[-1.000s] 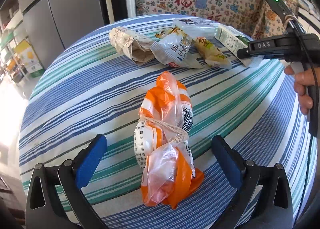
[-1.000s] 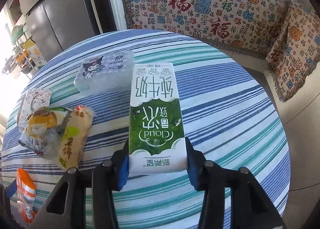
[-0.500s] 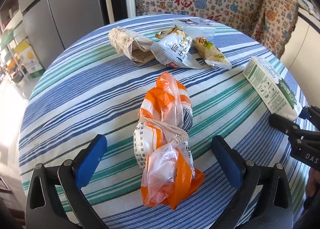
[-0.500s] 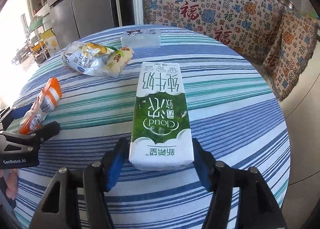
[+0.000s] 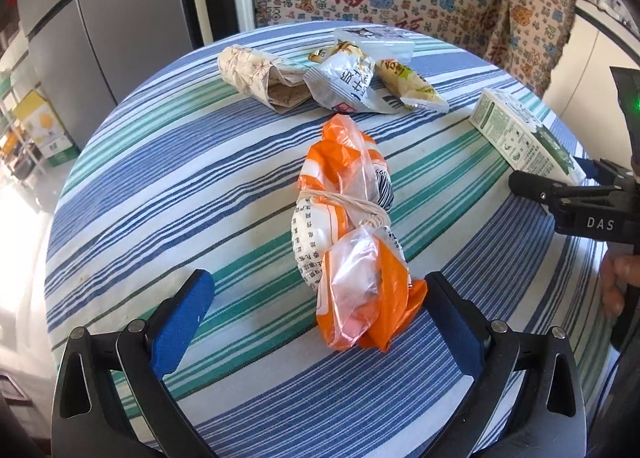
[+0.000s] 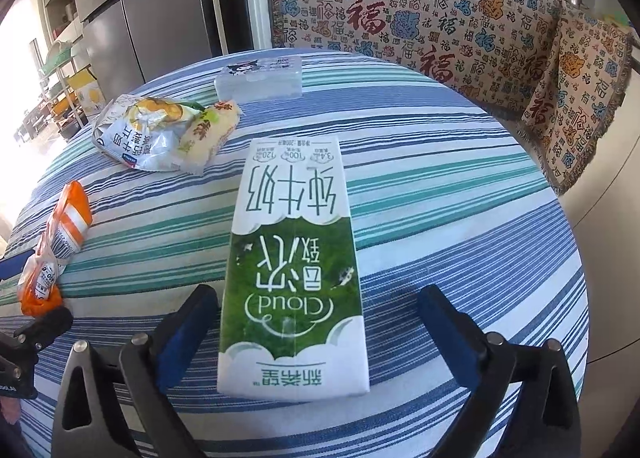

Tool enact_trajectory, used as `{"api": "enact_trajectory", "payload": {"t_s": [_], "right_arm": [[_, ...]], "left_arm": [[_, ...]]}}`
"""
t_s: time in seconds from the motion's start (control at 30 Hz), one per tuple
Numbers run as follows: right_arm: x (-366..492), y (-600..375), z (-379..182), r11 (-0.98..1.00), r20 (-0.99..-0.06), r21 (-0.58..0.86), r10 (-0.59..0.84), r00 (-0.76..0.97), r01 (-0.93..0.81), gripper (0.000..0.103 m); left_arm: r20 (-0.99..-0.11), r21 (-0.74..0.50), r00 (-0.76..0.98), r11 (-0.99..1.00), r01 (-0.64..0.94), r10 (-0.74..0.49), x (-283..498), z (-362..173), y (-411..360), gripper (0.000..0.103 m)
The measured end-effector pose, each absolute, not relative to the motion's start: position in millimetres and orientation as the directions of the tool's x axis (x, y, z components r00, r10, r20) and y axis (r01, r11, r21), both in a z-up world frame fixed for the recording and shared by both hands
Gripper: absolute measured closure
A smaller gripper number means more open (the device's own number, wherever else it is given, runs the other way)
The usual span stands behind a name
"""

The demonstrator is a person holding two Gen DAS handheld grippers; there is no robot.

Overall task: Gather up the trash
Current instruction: 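Lift the orange bag with the left tool while the right tool lifts the milk carton, then carry the orange bag and milk carton over the wastebasket and release both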

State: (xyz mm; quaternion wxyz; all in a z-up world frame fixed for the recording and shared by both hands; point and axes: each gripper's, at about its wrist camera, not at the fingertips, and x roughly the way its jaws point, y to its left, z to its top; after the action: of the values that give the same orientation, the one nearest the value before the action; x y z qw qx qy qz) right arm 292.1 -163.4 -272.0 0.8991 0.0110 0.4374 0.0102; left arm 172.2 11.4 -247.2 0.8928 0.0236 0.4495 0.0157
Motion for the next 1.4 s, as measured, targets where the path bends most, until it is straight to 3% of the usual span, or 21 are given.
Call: {"api": "enact_trajectory", "payload": {"t_s": [0.23, 0.43, 0.5, 0.6, 0.67, 0.7, 0.73, 1.03, 1.4], "right_arm": [[301, -185, -240, 0.987, -0.843, 0.156, 0.147, 0.517, -0.027, 0.002], [328, -169, -221, 0.992, -0.904, 0.085, 0.115, 0.412, -0.090, 0.002], [336, -166, -222, 0.994, -0.918, 0.070, 0.099, 0.384, -0.089, 0.007], [344, -166, -232, 0.994, -0.944, 0.089, 0.106, 0.313, -0.070, 0.019], [346, -168, -235, 0.993, -0.948, 0.103, 0.115, 0.298, -0.055, 0.053], [344, -170, -232, 0.993, -0.943, 0.106, 0.116, 0.313, -0.050, 0.053], [341, -170, -229, 0.993, -0.936, 0.101, 0.114, 0.334, -0.056, 0.053], [303, -184, -196, 0.985, -0.886, 0.132, 0.169, 0.433, -0.114, 0.054], [266, -221, -180, 0.987, -0.868, 0.121, 0.158, 0.470, -0.110, 0.054]], "left_arm": [[-0.767, -0.060, 0.636, 0.996, 0.067, -0.089, 171, -225, 14, 0.001], [-0.803, -0.062, 0.590, 0.997, 0.053, -0.082, 193, -220, 10, 0.009], [-0.818, -0.065, 0.569, 0.997, 0.046, -0.079, 197, -223, 10, 0.010], [-0.840, -0.027, 0.540, 0.998, 0.052, -0.051, 201, -227, 6, 0.019], [-0.849, -0.002, 0.528, 0.998, 0.064, -0.036, 203, -228, 5, 0.034], [-0.852, -0.003, 0.523, 0.998, 0.070, -0.040, 202, -228, 5, 0.054], [-0.851, -0.010, 0.523, 0.998, 0.070, -0.045, 201, -226, 7, 0.056], [-0.791, -0.120, 0.597, 0.991, 0.058, -0.131, 178, -199, 7, 0.057], [-0.765, -0.141, 0.607, 0.975, 0.172, -0.217, 171, -182, -71, 0.057]]}}
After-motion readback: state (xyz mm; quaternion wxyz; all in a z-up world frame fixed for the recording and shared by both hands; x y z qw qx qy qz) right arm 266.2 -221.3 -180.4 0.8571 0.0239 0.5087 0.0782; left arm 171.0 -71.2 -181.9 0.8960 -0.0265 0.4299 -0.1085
